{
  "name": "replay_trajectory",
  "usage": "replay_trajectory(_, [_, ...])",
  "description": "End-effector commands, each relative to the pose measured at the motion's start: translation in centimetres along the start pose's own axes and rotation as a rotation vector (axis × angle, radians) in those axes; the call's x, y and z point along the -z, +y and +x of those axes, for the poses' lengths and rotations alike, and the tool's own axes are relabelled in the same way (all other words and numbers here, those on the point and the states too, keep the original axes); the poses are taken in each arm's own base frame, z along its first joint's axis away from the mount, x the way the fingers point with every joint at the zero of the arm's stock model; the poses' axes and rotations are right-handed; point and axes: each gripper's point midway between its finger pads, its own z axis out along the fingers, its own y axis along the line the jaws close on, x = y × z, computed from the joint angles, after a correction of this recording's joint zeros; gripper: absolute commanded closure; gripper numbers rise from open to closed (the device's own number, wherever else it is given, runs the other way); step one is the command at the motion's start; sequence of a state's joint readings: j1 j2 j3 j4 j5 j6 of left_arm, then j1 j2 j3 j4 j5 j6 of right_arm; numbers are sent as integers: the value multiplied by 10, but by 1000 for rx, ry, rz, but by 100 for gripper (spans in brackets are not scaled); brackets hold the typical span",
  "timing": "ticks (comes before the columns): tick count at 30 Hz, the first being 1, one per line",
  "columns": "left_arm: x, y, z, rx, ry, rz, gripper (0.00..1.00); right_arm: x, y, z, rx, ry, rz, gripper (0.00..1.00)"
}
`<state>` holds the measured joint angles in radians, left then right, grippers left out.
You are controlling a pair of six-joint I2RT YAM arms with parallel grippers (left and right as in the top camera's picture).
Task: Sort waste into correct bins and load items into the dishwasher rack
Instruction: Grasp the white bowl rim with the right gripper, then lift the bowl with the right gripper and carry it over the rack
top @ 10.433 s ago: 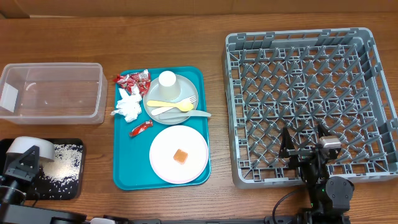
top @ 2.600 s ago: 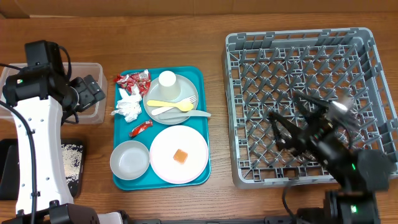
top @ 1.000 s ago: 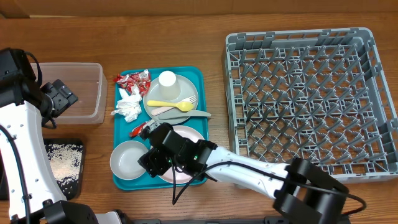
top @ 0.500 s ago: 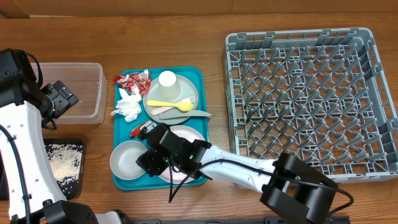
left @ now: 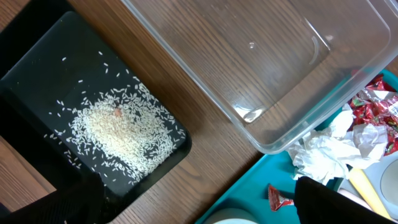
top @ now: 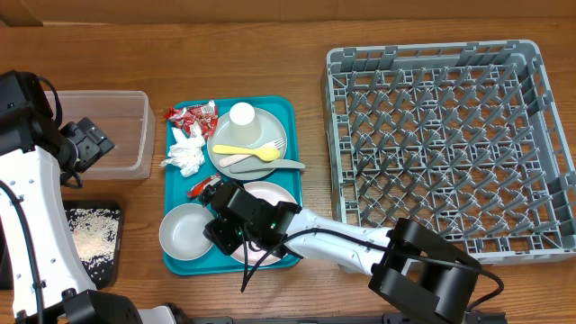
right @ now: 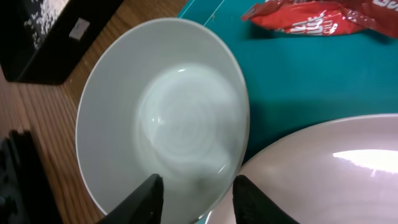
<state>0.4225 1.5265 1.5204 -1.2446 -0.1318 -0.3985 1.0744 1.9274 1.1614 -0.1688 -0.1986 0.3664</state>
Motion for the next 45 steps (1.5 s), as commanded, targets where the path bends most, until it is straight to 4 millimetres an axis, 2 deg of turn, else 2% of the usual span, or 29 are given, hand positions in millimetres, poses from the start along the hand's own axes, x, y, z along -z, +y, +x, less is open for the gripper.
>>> replay_trajectory(1, [3,-3,-4,18,-8,8,0,-1,9,-9,8,-15,-18,61])
replay_trajectory(4, [3,-3,-3,18,-7,7,0,-4,8,-6,6,-6,-16,62])
replay_trajectory(9, [3,-3,-3,18,-7,7,0,-4,8,-5,1,-2,-14,76])
replay_trajectory(20, [3,-3,-3,18,-4,5,0,-4,7,-4,-2,3,-10,86])
replay_trajectory(26, [3,-2,-2,18,-3,5,0,6,6,-27,-17,-14,-2,96])
replay_trajectory(29, [3,-2,-2,17,0,4,0,14,6,-39,-24,-12,9,96])
replay_trajectory(33, [3,-1,-1,18,1,2,0,28,-4,-58,-55,-27,29,96])
replay_trajectory(36, [3,-1,-2,18,1,2,0,51,-17,-80,-81,-82,45,96])
replay_trajectory(39, [3,-2,-2,19,-1,2,0,88,-47,-108,-121,-181,122,96])
replay_trajectory(42, [3,-2,-2,17,0,3,0,141,-90,-134,-157,-295,252,96])
replay_trajectory(45, [3,-2,-2,17,0,3,0,207,-137,-150,-190,-408,402,96])
